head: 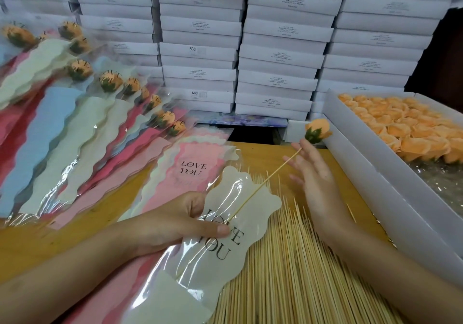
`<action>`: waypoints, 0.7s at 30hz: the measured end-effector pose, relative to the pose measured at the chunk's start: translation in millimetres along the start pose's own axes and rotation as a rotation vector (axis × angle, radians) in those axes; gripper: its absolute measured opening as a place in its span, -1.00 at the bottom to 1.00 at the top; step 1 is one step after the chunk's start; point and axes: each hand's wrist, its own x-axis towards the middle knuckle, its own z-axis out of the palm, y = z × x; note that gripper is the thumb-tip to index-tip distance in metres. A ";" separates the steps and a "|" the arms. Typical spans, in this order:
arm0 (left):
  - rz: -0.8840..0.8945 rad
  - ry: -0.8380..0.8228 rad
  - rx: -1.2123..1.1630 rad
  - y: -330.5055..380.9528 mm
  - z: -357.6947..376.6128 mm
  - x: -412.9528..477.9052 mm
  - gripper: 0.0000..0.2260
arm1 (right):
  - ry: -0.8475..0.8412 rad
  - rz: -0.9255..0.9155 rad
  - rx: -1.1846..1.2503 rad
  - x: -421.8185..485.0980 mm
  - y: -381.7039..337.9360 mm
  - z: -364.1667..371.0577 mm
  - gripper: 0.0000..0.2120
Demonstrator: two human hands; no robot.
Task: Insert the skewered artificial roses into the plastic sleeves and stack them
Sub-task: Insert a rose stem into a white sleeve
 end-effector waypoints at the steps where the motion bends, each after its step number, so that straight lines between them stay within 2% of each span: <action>1: 0.000 -0.014 -0.002 0.9 0.4 -0.6 -0.75 | -0.019 0.000 -0.010 -0.9 0.1 0.6 -0.63; 11: -0.008 -0.033 -0.035 -2.1 -1.9 -1.3 -0.78 | -0.226 -0.070 -0.104 -11.1 5.8 6.8 -0.66; 21: -0.005 -0.022 -0.055 -2.9 -2.1 -1.1 -0.80 | -0.317 -0.171 -0.121 -18.0 2.2 8.8 -0.69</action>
